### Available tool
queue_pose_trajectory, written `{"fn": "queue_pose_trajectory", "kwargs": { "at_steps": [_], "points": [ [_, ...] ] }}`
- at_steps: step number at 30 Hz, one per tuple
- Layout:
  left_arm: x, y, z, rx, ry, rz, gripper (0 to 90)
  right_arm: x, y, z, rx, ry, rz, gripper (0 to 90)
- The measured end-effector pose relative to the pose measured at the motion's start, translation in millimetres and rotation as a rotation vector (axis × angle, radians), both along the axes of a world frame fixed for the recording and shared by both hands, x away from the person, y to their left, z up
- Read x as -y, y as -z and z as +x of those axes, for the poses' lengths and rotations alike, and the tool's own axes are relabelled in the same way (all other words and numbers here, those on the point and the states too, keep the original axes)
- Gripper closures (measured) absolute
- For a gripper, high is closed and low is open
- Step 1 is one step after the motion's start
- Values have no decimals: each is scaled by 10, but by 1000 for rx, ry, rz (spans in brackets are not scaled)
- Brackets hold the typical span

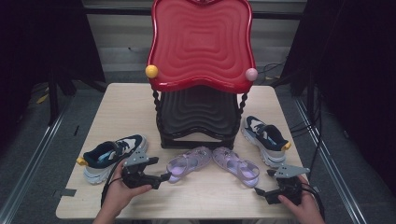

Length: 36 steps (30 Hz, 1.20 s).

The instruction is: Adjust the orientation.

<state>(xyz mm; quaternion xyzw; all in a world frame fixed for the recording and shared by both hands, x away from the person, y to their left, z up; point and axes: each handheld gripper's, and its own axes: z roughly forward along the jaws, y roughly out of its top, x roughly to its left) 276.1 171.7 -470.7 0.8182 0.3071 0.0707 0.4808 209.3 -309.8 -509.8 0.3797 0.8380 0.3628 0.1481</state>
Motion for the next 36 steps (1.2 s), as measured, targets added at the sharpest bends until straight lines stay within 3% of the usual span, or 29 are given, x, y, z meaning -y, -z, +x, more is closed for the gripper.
{"fn": "queue_pose_trajectory", "kwargs": {
  "at_steps": [6,14,21,27,29,31,36],
  "points": [
    [89,-52,99,28,-37,-14,234,0,0,0,1,-1,0,121],
    [271,4,233,46,-62,-34,276,0,0,0,1,-1,0,121],
    [346,64,301,52,-69,6,318,0,0,0,0,-1,0,121],
    [365,121,314,46,-65,15,389,0,0,0,0,0,0,121],
    [378,123,322,55,-58,27,404,0,0,0,0,0,0,121],
    [409,123,332,55,-52,14,427,0,0,0,1,-1,0,121],
    [471,140,354,50,-25,49,492,0,0,0,0,0,0,121]
  ]
}}
